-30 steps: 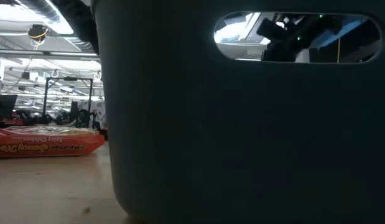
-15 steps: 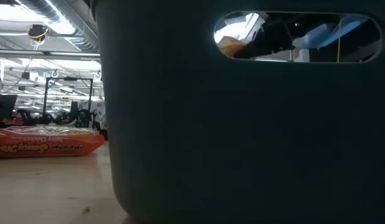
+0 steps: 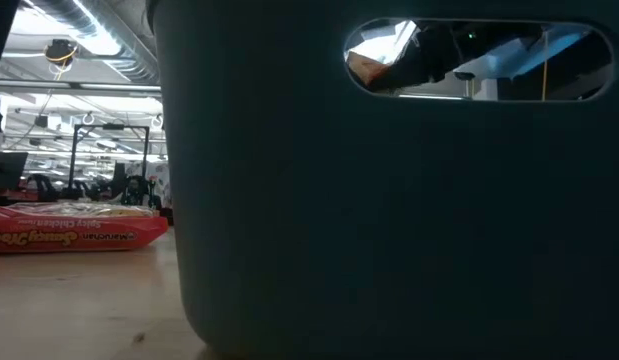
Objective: Sort Maruchan noodles
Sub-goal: Put the yellow noodle pack into the yellow bin
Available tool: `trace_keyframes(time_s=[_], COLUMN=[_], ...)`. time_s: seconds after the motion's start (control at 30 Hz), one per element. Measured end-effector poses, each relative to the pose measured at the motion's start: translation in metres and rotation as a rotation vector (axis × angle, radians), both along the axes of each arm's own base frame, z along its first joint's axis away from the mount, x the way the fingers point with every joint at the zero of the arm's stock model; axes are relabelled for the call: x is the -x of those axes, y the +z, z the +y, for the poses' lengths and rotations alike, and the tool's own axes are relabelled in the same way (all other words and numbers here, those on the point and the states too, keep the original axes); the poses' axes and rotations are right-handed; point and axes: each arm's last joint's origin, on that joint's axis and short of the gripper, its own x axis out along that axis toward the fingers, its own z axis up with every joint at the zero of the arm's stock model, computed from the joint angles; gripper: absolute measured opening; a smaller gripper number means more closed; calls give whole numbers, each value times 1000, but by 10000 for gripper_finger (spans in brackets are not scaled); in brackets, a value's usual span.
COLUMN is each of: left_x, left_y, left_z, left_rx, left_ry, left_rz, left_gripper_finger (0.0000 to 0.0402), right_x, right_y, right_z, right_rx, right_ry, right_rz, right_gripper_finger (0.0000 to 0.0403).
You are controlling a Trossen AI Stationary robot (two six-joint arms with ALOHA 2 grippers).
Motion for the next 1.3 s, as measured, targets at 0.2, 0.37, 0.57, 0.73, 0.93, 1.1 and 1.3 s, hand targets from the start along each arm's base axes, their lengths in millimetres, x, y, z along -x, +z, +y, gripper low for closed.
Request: trace_keyframes(time_s=[0.2,0.37,0.57,0.73,0.93,1.1,1.3], left_x=[0,8,18,25,31,32,31], left_y=[1,11,18,8,-4,-3,-3], left_z=[0,-1,-3,-6,-11,-11,-11], left_rx=[-49,-112,-192,-207,-233,-251,-276], left_ry=[-27,-48,-72,-153,-194,-187,-183], left_rz=[2,18,2,-156,-298,-313,-316], left_gripper_finger=[104,65,55,54,54,53,53], right_x=[3,25,60,67,53,29,4], right_y=[5,19,20,-17,-39,-35,-30], right_z=[0,3,9,3,-3,-7,-12], right_rx=[-24,-50,-107,-250,-394,-423,-448], right_ry=[-11,-49,-51,1,65,121,167], right_rz=[-27,-30,-46,-215,-399,-414,-363], right_gripper_finger=[97,197,266,277,277,277,277])
